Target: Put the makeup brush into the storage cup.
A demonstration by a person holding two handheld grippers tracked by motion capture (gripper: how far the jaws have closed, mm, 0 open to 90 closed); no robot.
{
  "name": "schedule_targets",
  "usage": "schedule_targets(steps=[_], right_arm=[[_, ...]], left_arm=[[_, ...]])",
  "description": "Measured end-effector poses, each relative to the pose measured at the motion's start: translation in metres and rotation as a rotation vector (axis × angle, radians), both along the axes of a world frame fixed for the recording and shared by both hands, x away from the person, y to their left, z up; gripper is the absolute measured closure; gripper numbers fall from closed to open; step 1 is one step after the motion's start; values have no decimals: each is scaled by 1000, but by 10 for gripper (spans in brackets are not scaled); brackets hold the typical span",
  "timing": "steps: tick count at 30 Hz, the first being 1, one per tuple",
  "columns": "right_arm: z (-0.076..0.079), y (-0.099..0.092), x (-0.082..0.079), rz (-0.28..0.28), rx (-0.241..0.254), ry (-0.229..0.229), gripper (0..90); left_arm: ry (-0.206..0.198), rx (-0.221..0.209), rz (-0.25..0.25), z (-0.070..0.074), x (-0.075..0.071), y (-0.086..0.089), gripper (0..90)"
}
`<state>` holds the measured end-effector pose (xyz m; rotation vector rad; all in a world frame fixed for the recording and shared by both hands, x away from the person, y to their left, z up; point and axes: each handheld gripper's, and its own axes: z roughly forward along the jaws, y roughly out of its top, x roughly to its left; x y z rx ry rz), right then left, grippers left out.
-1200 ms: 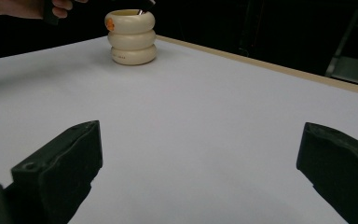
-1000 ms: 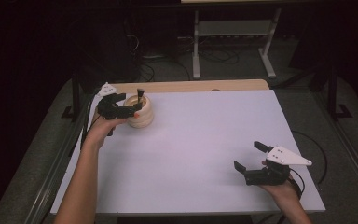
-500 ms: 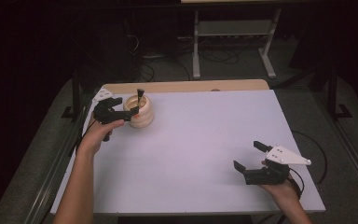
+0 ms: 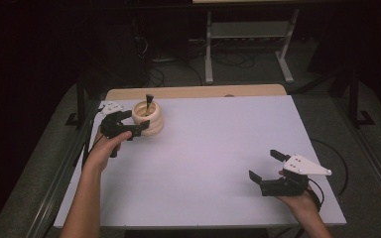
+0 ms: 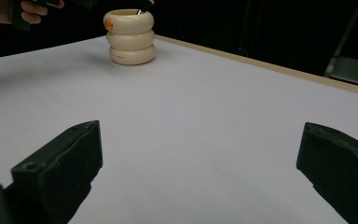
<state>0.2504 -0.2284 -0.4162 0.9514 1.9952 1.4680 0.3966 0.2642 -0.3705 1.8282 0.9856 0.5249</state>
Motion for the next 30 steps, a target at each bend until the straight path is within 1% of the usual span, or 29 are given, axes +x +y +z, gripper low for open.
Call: schedule_targets(steps=[1, 4, 5, 7, 8, 9, 10, 11, 13, 14, 15, 16, 18, 19, 20, 21, 23, 24, 26, 27, 29, 30], right_arm=[[0, 0, 0, -1, 0, 1, 0], [0, 0, -1, -1, 4, 5, 0], [0, 0, -1, -1, 4, 6, 0], [0, 1, 0, 0, 1, 3, 0], [0, 1, 0, 0, -1, 3, 0], [0, 1, 0, 1, -3, 3, 0], [0, 1, -1, 1, -3, 3, 0], [0, 1, -1, 1, -3, 3, 0], [0, 0, 0, -2, -1, 0, 0], [0, 0, 0, -3, 3, 2, 0], [0, 0, -1, -4, 3, 5, 0], [0, 0, -1, -4, 3, 5, 0], [0, 0, 0, -4, 1, 1, 0], [0, 0, 0, -3, 0, 0, 0], [0, 0, 0, -3, 0, -1, 0], [0, 0, 0, -4, -1, -2, 0], [0, 0, 0, -4, -1, -2, 0], [0, 0, 0, -4, -1, -2, 0], [0, 0, -1, -5, 3, 9, 0], [0, 0, 0, -4, 1, 0, 0], [0, 0, 0, -4, 2, 0, 0], [0, 0, 0, -5, 6, 8, 0]], left_arm=[[-1, -10, -2, 0, -2, -1, 128], [-7, -10, -13, 1, -7, -2, 128], [-4, -7, -15, 1, -8, -2, 127], [-7, -14, -18, 1, -12, -4, 128], [-10, -6, -23, 1, -13, -4, 128], [-9, -10, -27, 1, -15, -6, 128], [-8, -1, -31, 1, -16, -6, 128], [-8, -1, -31, 1, -16, -6, 128], [-8, -12, -33, 0, -21, -6, 128], [-10, -3, -37, 0, -22, -5, 128], [-10, -19, -30, -1, -24, -6, 128], [-10, -9, -38, -1, -26, -6, 128], [-9, -15, -39, -1, -31, -7, 128], [-10, -9, -45, -1, -33, -7, 128], [-13, -14, -46, -1, -35, -8, 128], [-14, -4, -53, -1, -38, -7, 128], [-20, -11, -56, -2, -43, -7, 128], [-20, -11, -56, -2, -43, -7, 128], [-32, -29, -47, -4, -51, -7, 128], [-34, -33, -50, -4, -54, -6, 128], [-41, -37, -49, -4, -59, -6, 128], [-47, -34, -55, -4, -61, -4, 128]])
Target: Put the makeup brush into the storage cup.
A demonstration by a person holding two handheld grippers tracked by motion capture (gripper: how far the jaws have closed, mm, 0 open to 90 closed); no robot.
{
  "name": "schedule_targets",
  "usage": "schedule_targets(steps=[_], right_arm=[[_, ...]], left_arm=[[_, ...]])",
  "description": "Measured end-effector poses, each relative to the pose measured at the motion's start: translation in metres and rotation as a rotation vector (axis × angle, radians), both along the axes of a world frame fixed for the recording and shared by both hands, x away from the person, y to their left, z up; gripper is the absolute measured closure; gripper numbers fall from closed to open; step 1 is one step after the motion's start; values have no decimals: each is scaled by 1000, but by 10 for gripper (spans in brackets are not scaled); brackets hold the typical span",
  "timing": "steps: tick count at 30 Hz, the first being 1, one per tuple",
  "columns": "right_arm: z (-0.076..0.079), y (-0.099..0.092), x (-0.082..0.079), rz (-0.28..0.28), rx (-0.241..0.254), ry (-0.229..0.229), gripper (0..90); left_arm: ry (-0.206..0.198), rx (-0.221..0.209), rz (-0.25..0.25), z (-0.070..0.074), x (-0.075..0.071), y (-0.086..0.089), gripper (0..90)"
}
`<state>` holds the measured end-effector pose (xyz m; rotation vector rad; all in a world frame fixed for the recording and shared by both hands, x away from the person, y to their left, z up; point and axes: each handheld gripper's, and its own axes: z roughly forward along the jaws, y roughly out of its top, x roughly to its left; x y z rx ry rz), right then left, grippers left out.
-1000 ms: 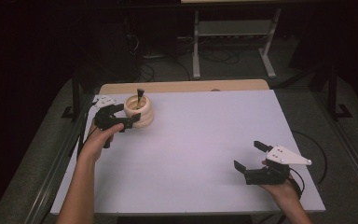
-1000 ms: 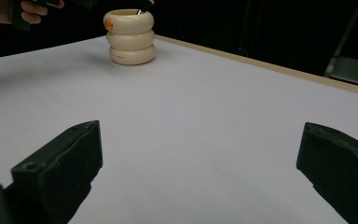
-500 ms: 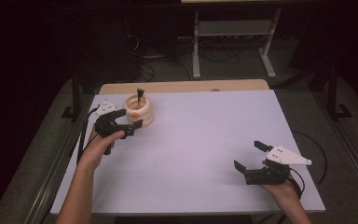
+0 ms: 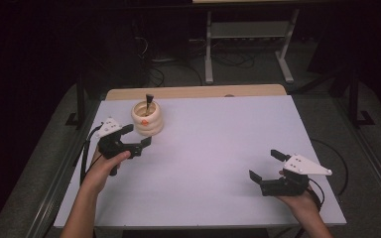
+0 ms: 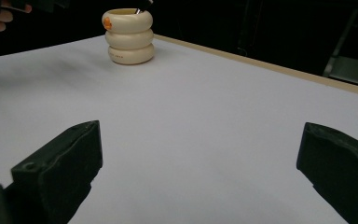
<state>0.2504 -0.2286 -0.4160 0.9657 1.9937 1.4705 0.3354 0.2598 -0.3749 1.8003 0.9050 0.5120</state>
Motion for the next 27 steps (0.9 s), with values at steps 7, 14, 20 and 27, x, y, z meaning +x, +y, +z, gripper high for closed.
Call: schedule_targets(steps=[7, 14, 20, 27], right_arm=[[0, 0, 1, 1, -1, 9, 0], [0, 0, 3, -4, 3, 40, 0], [-1, 1, 4, -3, -7, 45, 0], [-1, 1, 5, -2, -17, 55, 0]], left_arm=[[1, -15, -1, -4, -16, 3, 129], [12, -21, -5, -8, -29, 12, 130], [17, -37, -14, -11, -38, 16, 131], [31, -41, -42, -19, -52, 18, 132]])
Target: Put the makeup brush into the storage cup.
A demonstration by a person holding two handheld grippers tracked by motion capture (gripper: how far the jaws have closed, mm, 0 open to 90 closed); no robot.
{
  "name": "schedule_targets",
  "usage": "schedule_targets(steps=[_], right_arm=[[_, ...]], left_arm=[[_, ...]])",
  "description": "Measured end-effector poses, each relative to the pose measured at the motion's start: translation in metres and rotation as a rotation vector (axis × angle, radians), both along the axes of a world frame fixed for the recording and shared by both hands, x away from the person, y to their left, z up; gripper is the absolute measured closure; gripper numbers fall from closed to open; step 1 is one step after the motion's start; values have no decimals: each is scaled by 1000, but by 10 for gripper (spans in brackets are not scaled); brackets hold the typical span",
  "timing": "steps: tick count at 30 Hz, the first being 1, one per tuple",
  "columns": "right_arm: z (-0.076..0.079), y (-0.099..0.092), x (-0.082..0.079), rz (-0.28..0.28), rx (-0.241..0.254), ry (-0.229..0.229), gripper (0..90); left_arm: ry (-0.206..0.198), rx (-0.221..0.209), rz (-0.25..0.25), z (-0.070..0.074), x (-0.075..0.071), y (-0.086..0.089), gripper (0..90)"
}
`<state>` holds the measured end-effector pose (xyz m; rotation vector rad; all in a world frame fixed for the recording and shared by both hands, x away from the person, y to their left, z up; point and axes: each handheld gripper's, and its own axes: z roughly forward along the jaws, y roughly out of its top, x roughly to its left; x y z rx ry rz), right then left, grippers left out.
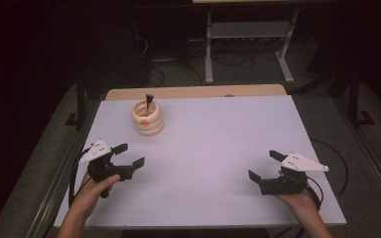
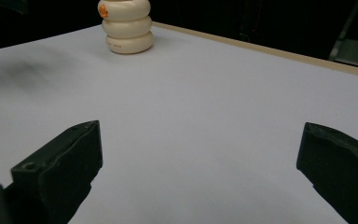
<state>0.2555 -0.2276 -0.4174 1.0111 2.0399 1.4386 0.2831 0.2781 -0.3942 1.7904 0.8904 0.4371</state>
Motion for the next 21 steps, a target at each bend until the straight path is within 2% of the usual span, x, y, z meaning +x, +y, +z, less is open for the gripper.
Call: schedule_targets(steps=[6, 8, 14, 21], right_arm=[[0, 0, 0, -2, -2, 2, 0], [0, 0, 0, -2, -2, 1, 0], [-1, 1, 1, -1, -1, 8, 0], [-1, 1, 1, -2, -8, 6, 0]], left_arm=[[6, 5, -9, -3, -6, 1, 132], [12, -6, -8, -5, -7, 1, 133], [18, 12, -31, -9, -13, 1, 133], [30, 8, -53, -15, -17, -3, 133]])
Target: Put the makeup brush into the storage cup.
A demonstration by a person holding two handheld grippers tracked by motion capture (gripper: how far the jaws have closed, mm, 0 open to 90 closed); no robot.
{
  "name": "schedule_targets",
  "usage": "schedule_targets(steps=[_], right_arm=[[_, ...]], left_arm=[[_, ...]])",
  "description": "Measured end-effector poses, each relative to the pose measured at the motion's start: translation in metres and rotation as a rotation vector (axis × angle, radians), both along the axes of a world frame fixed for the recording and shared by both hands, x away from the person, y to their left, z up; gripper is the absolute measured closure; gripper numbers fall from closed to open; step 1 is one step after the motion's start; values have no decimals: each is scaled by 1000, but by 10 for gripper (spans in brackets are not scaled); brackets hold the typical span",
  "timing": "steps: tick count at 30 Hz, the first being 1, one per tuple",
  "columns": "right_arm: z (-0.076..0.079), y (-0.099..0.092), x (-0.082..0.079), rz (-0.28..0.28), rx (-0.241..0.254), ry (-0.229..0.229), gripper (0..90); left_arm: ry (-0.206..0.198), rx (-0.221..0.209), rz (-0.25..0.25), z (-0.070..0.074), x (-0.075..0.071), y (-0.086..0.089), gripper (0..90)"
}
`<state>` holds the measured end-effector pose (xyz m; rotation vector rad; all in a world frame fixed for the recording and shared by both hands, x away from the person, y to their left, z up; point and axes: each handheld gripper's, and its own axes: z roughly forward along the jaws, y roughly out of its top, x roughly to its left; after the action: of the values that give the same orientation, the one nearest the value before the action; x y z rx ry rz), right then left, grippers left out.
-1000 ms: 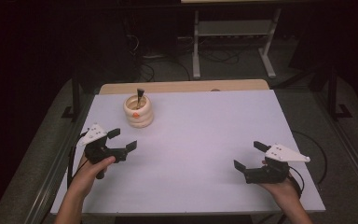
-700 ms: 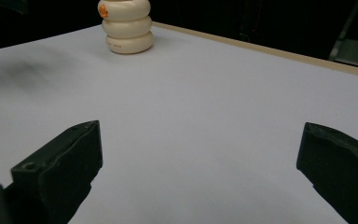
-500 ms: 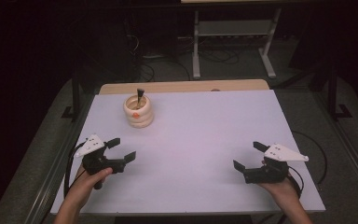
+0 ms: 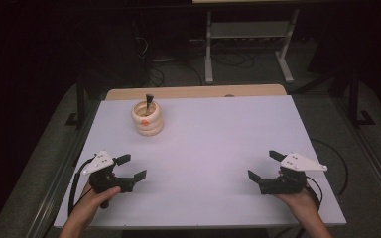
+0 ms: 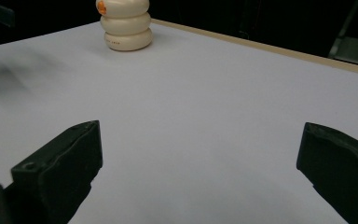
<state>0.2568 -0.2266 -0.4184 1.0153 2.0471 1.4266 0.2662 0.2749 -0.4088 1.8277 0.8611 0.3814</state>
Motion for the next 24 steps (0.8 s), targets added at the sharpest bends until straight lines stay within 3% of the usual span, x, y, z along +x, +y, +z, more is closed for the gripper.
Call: schedule_targets(steps=[3, 11, 24], right_arm=[[0, 0, 0, -1, 1, 1, 0], [-1, 0, 0, -4, -4, 7, 0], [-2, 1, -1, 3, -10, 12, 0]], left_arm=[[1, 2, -8, -2, -1, -2, 134], [4, 59, -40, -10, -3, -8, 135], [-3, 75, -48, -12, -4, -10, 135]])
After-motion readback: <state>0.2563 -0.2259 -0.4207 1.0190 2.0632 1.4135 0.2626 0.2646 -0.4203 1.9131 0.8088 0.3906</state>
